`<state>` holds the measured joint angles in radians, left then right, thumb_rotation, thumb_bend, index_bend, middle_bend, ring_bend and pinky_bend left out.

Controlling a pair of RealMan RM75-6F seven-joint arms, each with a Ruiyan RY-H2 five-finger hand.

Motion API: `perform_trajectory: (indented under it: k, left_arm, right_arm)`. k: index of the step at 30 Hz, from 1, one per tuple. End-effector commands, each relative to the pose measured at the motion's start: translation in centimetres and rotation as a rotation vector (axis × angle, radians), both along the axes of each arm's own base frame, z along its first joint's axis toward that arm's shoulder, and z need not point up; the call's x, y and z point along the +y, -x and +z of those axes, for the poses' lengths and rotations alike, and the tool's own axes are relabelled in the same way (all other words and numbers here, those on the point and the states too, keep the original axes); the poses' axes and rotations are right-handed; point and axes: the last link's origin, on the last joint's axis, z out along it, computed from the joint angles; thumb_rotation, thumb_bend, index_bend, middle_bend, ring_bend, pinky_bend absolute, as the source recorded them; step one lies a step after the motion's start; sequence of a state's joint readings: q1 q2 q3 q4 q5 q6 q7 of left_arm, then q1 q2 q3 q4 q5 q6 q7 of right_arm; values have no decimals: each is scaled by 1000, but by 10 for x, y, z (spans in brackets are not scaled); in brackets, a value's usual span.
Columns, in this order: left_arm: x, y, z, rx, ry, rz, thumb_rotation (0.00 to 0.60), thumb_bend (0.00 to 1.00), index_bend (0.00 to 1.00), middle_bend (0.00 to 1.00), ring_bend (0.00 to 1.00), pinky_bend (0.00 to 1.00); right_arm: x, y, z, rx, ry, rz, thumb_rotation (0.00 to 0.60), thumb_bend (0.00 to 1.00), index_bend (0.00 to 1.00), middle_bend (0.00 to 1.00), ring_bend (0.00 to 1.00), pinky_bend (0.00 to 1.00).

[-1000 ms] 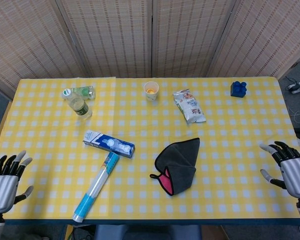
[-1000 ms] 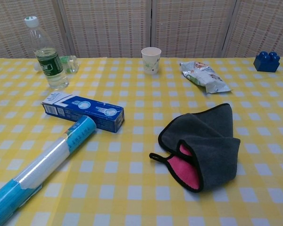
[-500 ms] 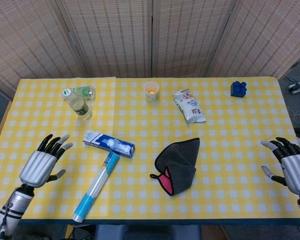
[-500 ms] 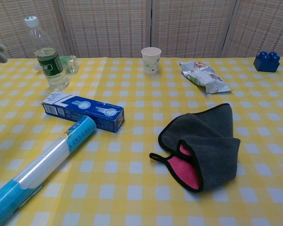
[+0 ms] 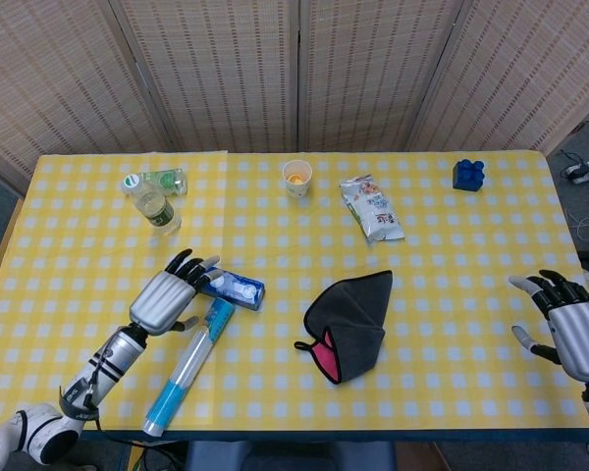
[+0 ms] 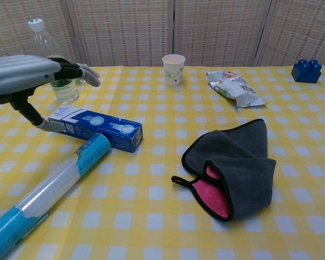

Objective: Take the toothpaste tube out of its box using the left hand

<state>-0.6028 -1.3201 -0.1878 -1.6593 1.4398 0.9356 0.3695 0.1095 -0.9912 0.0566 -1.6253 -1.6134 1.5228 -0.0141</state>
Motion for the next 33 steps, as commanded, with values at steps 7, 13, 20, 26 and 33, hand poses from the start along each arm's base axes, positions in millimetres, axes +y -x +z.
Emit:
perform_trajectory:
  k: [7,13,20,26,33]
  left_arm:
    - [23,-22,-38,78,27,1,600,227,148,107,126,22]
    - [27,-37,-62,120,42,-2,600,227,133,108,117,22]
    - [33,-46,-88,152,63,28,600,227,133,108,117,22]
    - [42,-54,-101,179,46,56,600,227,148,107,117,22]
    - [48,-64,-109,202,29,76,600,227,250,107,118,22]
  right_arm:
    - [2,2,0,-2,0,-6,600,188,251,299,183,306]
    - [4,3,1,-3,-1,-7,600,188,251,299,183,306]
    - [7,5,5,-4,6,-12,600,188,251,299,183,306]
    - [10,8,7,-9,11,-19,600,188,251,299,183,306]
    - [10,11,8,-13,14,-17,600,188,251,299,183,306]
